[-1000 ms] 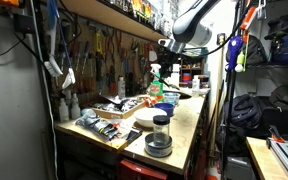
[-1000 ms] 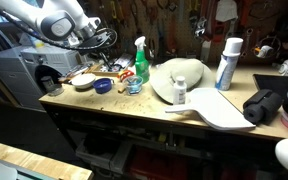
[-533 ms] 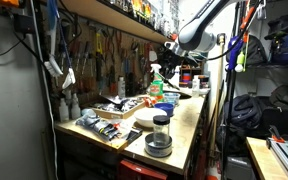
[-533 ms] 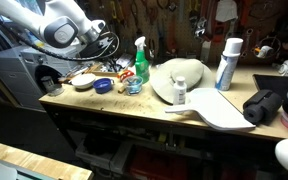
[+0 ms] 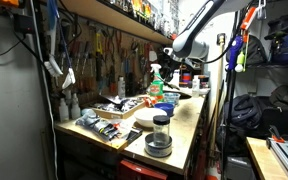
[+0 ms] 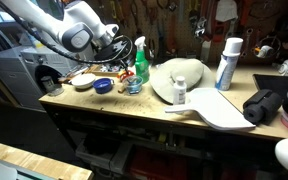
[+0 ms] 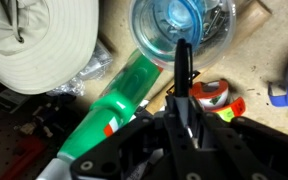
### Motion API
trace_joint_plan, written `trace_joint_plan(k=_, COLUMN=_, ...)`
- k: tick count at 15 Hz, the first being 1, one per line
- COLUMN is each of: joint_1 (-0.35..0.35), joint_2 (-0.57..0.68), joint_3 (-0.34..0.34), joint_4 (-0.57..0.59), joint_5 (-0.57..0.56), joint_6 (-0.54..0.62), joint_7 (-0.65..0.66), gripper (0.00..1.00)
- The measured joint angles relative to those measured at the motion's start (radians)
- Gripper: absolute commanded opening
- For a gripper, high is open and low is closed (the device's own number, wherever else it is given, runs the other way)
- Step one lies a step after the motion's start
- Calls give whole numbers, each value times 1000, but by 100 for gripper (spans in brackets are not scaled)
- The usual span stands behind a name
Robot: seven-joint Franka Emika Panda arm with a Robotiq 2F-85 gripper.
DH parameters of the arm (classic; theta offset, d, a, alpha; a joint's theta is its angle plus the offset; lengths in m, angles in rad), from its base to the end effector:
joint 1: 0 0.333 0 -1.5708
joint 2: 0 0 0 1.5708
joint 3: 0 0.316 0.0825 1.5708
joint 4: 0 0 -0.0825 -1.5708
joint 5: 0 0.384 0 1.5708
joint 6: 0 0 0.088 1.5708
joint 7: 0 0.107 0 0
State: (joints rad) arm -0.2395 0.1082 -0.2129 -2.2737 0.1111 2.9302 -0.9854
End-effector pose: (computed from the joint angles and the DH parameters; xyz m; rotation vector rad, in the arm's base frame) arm 0.5111 -0.2545 0.3725 2.6717 0.5955 0.6108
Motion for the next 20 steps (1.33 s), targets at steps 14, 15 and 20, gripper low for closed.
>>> trace_joint_plan(k=14, joint_1=-117, joint_2=141, joint_3=98, joint_4=103, joint_5=180, joint_6=-8, joint_7=-204, gripper=45)
trace_joint_plan(k=15, joint_1=-126, joint_2=141, joint_3=107, joint_4=104, joint_5=194, joint_6=-14, joint_7=-215, gripper=54)
trace_joint_plan(k=20, joint_1=-150, joint_2=124, joint_3=117, joint_4=113, joint_5=209, joint_6=-17, joint_7=-244, gripper=92)
